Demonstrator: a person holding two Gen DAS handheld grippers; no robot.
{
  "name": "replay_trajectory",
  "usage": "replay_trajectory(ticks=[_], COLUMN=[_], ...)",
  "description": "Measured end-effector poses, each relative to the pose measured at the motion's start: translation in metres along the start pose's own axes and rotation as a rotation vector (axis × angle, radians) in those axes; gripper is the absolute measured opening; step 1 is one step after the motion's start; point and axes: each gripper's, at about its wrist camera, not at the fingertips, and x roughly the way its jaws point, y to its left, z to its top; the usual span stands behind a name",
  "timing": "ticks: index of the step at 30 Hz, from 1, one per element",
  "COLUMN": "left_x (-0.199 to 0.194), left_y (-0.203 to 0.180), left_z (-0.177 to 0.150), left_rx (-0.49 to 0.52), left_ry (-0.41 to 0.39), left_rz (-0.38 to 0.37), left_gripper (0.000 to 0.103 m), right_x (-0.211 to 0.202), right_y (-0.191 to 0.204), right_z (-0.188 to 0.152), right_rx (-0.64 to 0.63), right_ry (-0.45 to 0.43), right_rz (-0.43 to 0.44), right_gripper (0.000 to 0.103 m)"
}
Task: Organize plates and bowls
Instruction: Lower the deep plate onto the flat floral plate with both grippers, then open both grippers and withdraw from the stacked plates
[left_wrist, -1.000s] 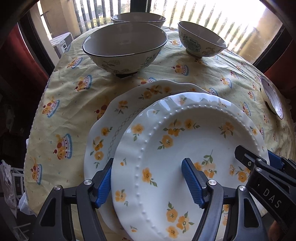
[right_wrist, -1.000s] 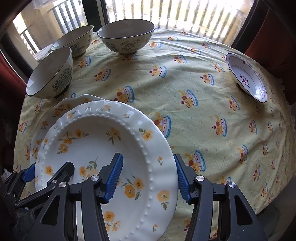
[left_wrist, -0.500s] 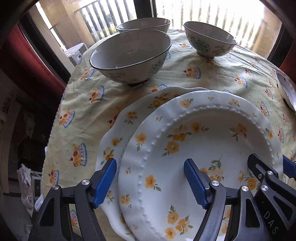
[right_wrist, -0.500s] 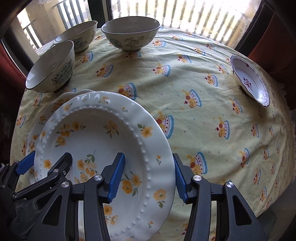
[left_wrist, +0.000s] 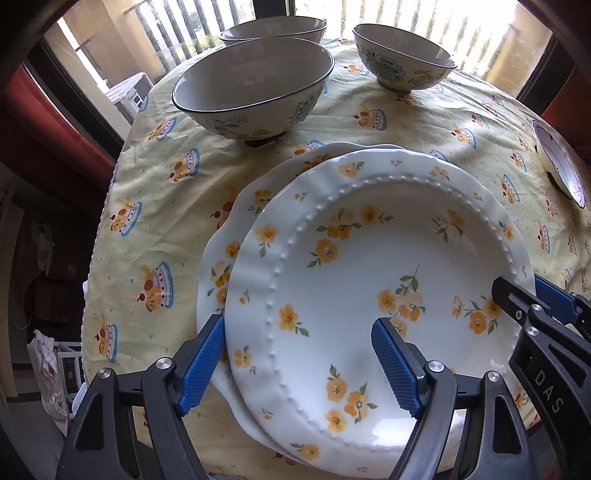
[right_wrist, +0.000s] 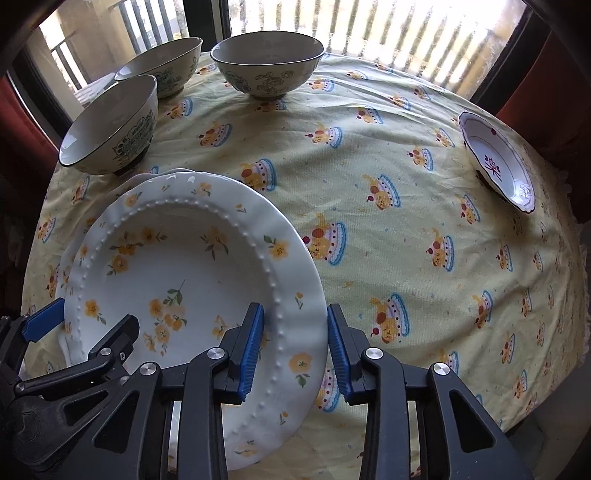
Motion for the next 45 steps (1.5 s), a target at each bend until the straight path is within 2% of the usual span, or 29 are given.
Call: replay_trajectory(ticks=[7,15,19,25,26,28,29,30,38,45], left_x=[-0.007,-0.012,-0.011,-0.012,-0.013,-0.02,-0.024,-0.028,-0.052,-0.075], left_y=[0.009,0.017,0.023,0.021,0.021,0.021,0.02,0.018,-0.003,-0.037], left_z=[-0.001,0.0,-0.002,-0.001,0.0,0.001,0.0,0.001,0.009,0.019], left_rx=[-0.005,0.012,0.027,0.051,0.048,0.058,0.069,0.08,0.106,0.095], left_ry=[-0.003,-0.013,-0.014,-0.015,-0.017,-0.039,-0.053,-0.064,-0.12,-0.208], left_rz=[-0.036,-0.019,-0.027,-0.04,-0.046,-0.045,-0.043,-0.043,-0.093,-0.11], left_gripper=[0.082,0.082,0.082,0.082,0.082,0.082,0.083,0.086,0.088,0.088], right_x=[0.007,0.01,0.008,0.006,0.004,-0.005,-0.01,-0.016,-0.055,-0.068], right_y=[0.003,0.008,0.018,0.011,0.011,0.009,0.008,0.006,-0.014,-0.04], right_z=[0.005,0.003,-0.001,0.0,0.001,0.001,0.001,0.001,0.006,0.007], right_rx=[0.045,0.089,0.087,0.129,0.132,0.138,0.143,0.15,0.177,0.185], right_ry=[0.024,0.052,0.029,0.029,0.022,-0.005,-0.023,-0.042,-0.136,-0.158], right_rz=[0.0,0.014,-0.008,0.017,0.024,0.025,0.024,0.025,0.02,0.047], right_gripper=[0.04,0.041,0.042,0.043,0.044,0.053,0.063,0.069,0.071,0.071])
